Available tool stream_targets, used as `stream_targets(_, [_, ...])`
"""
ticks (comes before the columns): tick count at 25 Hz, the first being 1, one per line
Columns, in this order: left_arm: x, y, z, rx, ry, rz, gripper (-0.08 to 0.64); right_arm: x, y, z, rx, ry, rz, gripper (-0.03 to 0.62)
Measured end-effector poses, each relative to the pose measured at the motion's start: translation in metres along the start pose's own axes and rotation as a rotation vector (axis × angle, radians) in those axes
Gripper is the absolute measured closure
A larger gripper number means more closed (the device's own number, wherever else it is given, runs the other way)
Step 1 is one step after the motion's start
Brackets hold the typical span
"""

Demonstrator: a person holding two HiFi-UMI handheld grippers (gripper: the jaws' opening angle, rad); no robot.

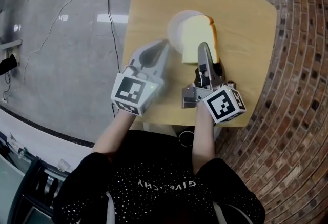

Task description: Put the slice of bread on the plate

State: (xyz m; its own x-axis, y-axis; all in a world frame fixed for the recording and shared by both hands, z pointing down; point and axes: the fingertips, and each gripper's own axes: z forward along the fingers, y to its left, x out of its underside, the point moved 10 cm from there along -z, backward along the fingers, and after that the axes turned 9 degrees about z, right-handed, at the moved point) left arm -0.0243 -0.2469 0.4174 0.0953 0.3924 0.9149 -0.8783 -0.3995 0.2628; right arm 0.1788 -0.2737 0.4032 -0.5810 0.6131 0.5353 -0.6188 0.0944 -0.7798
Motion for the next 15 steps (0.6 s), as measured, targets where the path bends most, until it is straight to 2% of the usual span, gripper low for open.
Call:
stream_targets(4, [0.007,0.008,0.003,-0.007,-0.065,-0.054,0.548,-0.001,0.004,0.015,-0.039,-0.021,0.017,0.497])
stream_targets(13, [0.019,0.019,0.004,-0.033,-0.088,-0.095,0.548,0.010,-0.006,0.030,-0.065,-0.026,0.054,0.497])
stream_targets(15, [0.019,0.018,0.002,-0.028,-0.094,-0.100,0.548,0.013,-0.005,0.031,-0.056,-0.023,0.034,0.497])
